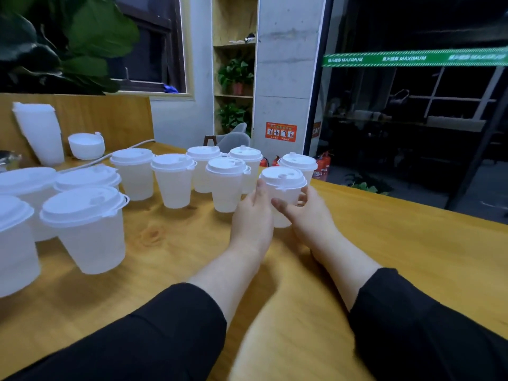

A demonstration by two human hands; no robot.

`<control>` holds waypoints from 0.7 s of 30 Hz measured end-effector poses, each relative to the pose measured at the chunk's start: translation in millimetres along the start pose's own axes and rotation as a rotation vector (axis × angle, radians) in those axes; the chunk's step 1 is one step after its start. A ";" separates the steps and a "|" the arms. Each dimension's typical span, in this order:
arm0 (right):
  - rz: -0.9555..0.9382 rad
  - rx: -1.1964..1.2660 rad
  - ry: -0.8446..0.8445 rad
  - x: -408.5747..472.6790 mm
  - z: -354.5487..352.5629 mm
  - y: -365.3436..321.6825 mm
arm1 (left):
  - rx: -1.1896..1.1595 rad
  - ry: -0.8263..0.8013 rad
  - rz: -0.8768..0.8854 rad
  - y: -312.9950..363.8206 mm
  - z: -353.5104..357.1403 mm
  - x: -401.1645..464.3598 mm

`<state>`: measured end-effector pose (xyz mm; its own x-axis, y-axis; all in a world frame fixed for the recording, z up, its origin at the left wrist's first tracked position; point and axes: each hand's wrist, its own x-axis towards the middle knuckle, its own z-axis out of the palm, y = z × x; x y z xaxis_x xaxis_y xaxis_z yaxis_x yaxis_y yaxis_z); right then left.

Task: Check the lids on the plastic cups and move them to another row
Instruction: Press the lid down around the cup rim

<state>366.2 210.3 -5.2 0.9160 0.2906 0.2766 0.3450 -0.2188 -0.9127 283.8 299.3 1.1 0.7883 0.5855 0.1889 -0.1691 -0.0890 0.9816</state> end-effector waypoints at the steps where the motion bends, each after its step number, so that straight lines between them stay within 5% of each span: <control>1: 0.011 0.017 0.014 -8.0 -5.6 -1.2 | -0.010 -0.004 0.002 2.2 2.5 -7.7; 8: 0.011 0.035 0.147 -104.3 -88.3 -17.6 | -0.074 -0.064 0.114 19.0 28.3 -72.8; 21: 0.090 -0.089 -0.168 -327.7 -264.8 -34.9 | -0.004 -0.667 0.235 54.8 87.8 -264.7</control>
<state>108.2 -123.9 15.7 0.8997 0.4155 0.1341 0.2865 -0.3302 -0.8994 117.8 68.7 7.4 0.9248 -0.0672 0.3745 -0.3804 -0.1489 0.9128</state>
